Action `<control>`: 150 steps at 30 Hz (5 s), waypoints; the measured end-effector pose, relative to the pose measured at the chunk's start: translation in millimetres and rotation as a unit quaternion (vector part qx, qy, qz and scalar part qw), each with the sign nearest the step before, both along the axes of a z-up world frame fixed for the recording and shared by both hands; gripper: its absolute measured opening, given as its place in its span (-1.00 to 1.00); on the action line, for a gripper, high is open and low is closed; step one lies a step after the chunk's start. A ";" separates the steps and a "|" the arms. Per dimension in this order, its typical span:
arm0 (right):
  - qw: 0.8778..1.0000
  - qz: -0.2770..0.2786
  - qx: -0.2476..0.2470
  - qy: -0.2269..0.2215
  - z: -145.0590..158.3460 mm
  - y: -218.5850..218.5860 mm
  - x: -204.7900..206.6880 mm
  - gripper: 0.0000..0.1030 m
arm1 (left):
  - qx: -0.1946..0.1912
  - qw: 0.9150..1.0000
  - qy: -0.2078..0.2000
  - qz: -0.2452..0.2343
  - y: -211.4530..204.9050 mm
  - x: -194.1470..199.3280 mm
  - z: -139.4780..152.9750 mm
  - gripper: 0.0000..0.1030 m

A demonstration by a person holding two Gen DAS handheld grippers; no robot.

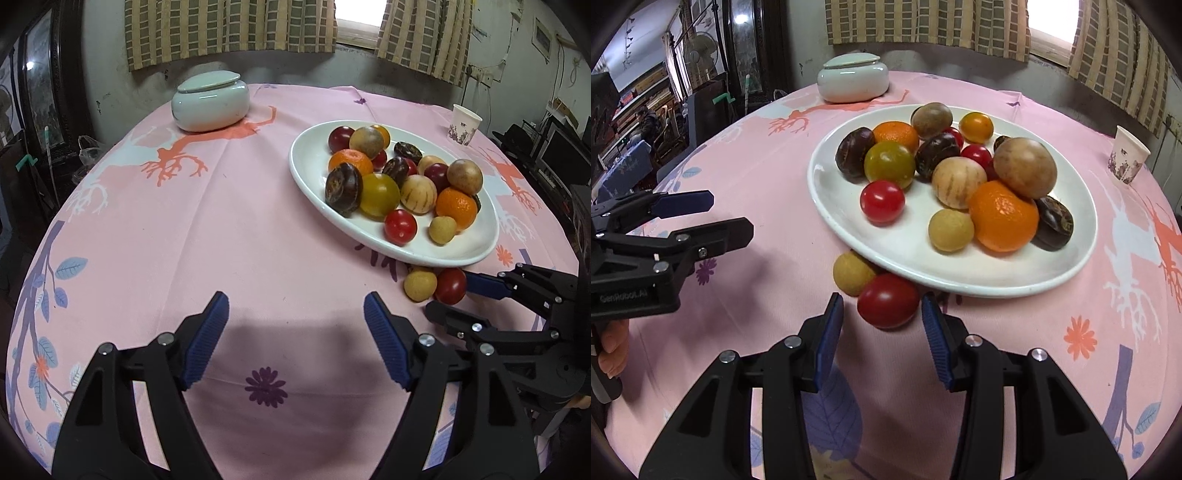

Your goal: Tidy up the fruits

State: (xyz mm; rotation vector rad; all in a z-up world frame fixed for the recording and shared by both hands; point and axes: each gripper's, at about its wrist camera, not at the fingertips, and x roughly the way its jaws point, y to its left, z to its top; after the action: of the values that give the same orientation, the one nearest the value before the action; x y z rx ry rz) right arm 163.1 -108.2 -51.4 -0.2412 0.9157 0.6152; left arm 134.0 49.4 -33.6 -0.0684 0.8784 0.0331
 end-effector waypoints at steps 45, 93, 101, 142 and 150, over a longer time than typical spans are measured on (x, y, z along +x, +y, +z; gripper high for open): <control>0.996 -0.010 0.088 0.017 33.8 -102.4 -42.2 -0.37 | -0.016 0.993 0.033 -0.109 -90.0 14.1 -12.8 -0.47; 0.991 -0.071 0.111 -0.012 76.9 -52.3 105.7 -0.29 | -0.057 0.996 -0.024 -0.059 -50.2 99.4 57.2 -0.14; 0.988 -0.077 0.133 -0.022 82.9 -77.2 86.9 -0.23 | -0.043 0.997 -0.027 -0.055 -45.2 85.0 61.2 -0.09; 0.987 -0.122 0.088 -0.062 84.4 -118.9 -85.0 0.97 | 0.012 0.999 -0.050 0.000 -59.5 -73.9 66.9 0.96; 0.987 -0.116 0.094 -0.058 82.2 -118.7 -87.3 0.97 | -0.008 0.998 -0.058 0.001 -56.6 -79.7 64.1 0.96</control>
State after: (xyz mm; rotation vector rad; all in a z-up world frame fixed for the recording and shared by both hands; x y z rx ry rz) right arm 75.9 -227.0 30.8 0.0001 0.7539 0.4636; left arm 54.3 -7.2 30.5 -0.0855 0.7620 0.0234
